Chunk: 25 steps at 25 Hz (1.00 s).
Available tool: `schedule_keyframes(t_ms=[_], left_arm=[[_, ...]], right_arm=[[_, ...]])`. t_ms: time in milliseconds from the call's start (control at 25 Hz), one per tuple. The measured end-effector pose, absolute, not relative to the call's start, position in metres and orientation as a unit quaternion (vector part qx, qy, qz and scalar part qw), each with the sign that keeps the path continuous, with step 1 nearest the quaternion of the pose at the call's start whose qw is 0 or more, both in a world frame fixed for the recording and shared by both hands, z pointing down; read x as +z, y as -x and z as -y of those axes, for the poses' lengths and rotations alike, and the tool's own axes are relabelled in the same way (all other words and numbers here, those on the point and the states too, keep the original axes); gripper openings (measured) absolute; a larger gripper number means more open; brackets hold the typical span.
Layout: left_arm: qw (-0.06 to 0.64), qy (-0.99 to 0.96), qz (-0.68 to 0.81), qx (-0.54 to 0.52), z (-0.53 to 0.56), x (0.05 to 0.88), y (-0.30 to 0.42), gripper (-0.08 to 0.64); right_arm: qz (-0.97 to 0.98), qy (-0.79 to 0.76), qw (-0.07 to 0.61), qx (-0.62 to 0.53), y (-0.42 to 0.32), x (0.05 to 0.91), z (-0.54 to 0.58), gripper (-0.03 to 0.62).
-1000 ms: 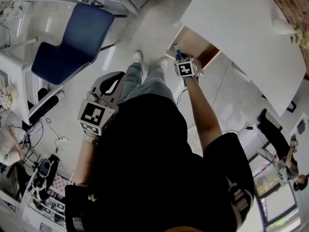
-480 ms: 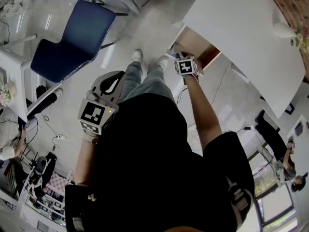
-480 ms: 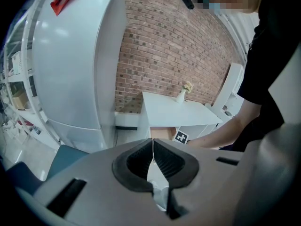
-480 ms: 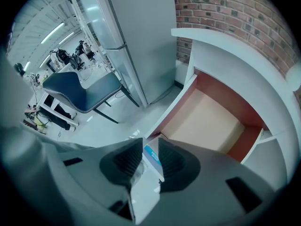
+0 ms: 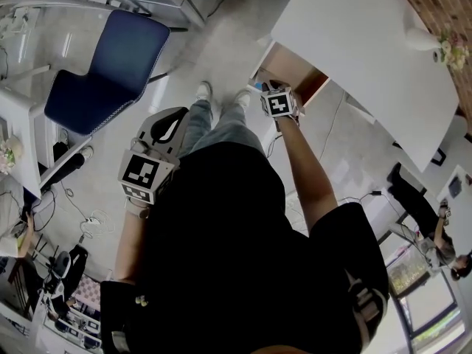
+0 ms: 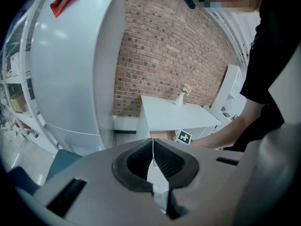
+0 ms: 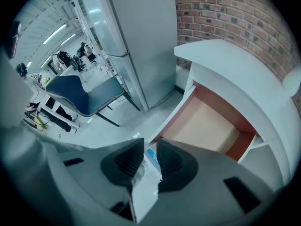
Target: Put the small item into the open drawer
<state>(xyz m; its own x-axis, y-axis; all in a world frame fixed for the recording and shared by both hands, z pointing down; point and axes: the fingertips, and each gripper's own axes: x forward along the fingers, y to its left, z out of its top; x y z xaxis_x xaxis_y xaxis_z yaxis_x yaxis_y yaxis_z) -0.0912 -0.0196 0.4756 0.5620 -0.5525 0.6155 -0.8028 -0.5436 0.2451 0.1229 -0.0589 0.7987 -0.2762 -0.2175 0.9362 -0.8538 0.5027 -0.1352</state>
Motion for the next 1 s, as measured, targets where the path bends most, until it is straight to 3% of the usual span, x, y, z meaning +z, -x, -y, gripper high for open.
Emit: schedule_keyframes(t_ms=[280,600,1000], left_arm=[[0.260,-0.856,0.401,0.198,0.034,0.467,0.094,0.008],[0.245,-0.875,0.380,0.171,0.054,0.460,0.089,0.008],[0.209,-0.900,0.359,0.131,0.096,0.435,0.083,0.008]], right_arm=[[0.739,-0.405,0.439,0.312,-0.121,0.742,0.077,0.020],[0.759,-0.441,0.384,0.286,-0.118,0.662,0.088,0.012],[0.795,-0.493,0.267,0.230,-0.115,0.535,0.104,0.012]])
